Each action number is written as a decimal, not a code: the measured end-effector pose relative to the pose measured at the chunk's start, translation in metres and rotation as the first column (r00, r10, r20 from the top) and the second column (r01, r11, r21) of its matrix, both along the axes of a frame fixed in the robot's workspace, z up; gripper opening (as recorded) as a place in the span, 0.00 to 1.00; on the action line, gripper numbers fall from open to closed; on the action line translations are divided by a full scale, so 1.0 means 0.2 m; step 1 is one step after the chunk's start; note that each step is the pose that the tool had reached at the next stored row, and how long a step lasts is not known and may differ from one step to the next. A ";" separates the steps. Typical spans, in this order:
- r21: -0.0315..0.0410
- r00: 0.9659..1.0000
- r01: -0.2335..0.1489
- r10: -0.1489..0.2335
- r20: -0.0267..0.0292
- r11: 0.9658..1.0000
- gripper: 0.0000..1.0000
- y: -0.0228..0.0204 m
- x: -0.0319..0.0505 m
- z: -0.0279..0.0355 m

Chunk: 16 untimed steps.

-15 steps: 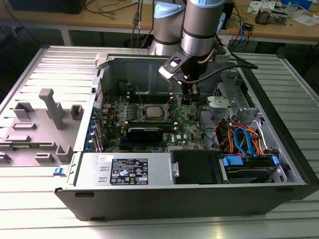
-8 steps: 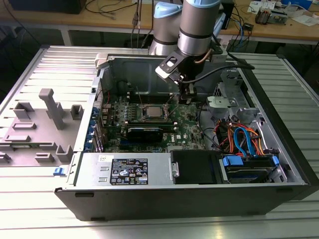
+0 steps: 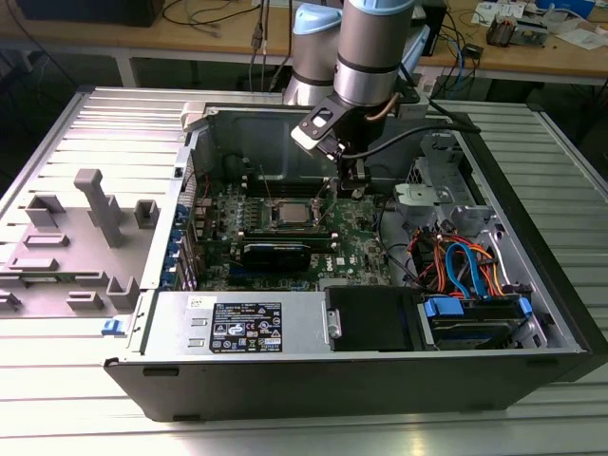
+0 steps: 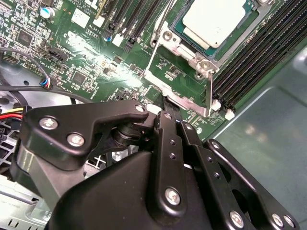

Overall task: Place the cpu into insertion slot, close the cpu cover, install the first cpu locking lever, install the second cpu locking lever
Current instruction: 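Close the cpu cover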

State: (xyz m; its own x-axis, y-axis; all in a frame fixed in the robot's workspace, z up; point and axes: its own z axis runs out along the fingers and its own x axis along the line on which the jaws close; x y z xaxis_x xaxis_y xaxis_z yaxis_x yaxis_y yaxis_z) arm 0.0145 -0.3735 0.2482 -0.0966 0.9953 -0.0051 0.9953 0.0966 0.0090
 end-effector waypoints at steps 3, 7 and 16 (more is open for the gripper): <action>0.000 1.000 0.000 0.000 0.000 1.000 0.11 0.000 -0.001 0.000; 0.000 1.000 0.000 0.000 0.000 1.000 0.11 0.000 -0.007 -0.001; 0.000 1.000 0.000 0.000 0.000 1.000 0.11 0.000 -0.041 -0.002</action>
State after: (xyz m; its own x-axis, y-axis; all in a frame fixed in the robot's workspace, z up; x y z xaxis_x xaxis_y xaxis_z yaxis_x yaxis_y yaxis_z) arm 0.0064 -0.3735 0.2478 -0.0966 0.9953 -0.0051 0.9953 0.0966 0.0089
